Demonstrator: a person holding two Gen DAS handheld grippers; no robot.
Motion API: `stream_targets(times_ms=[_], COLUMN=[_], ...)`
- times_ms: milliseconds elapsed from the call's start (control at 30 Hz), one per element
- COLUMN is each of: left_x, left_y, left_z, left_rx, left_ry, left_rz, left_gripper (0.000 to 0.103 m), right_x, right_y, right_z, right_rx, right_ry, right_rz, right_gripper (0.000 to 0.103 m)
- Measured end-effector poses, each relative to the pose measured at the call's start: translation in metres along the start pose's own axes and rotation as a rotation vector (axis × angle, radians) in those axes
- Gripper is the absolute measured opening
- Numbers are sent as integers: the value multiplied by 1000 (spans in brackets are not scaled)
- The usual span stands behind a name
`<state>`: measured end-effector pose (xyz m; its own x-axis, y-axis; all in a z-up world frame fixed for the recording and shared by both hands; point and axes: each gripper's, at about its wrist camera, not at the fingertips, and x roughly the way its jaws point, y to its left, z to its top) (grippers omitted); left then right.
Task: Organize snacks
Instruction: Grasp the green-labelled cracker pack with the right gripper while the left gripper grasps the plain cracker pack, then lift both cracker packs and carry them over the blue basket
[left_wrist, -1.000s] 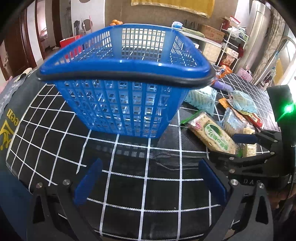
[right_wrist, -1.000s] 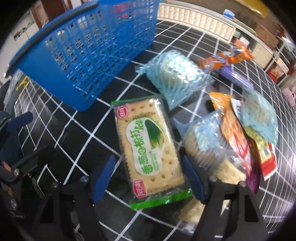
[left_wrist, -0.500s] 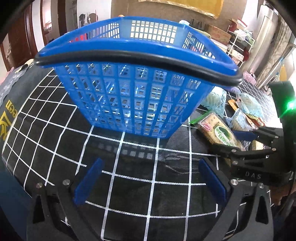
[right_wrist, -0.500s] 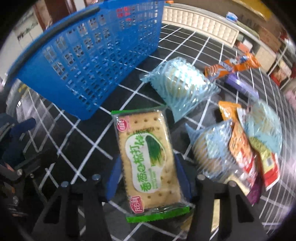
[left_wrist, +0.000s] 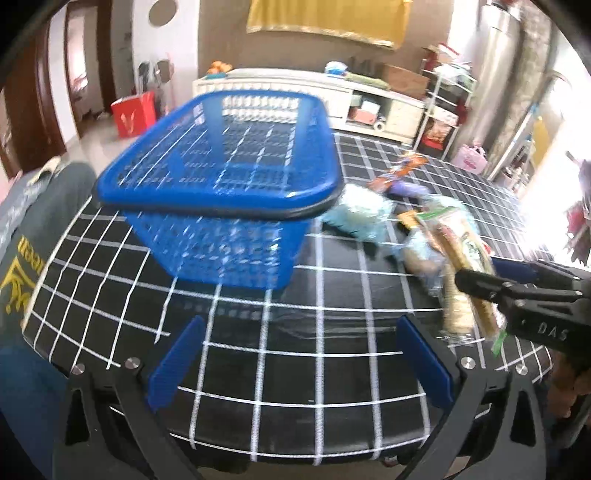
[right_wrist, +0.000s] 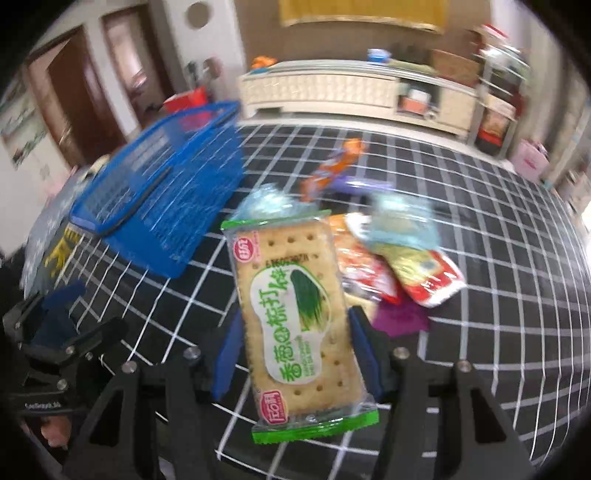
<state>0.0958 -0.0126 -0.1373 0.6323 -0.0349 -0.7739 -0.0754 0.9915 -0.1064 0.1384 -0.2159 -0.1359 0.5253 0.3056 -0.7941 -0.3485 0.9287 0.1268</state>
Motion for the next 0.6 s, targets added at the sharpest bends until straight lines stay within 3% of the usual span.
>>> stream_targets(times_ms=[333,600], left_x=[-10,26], left_y=[-66,-124], left_z=[12,15], left_rx=[126,195], left_ry=[-6,89], left_rz=[-53,-114], left_gripper=[103,103], right_x=[-29,-28], right_y=[-51,-89], right_z=[-20,-30], right_rx=[150,196], right_ry=[-48,-83], right_rz=[-30,-99], right_gripper=[61,61])
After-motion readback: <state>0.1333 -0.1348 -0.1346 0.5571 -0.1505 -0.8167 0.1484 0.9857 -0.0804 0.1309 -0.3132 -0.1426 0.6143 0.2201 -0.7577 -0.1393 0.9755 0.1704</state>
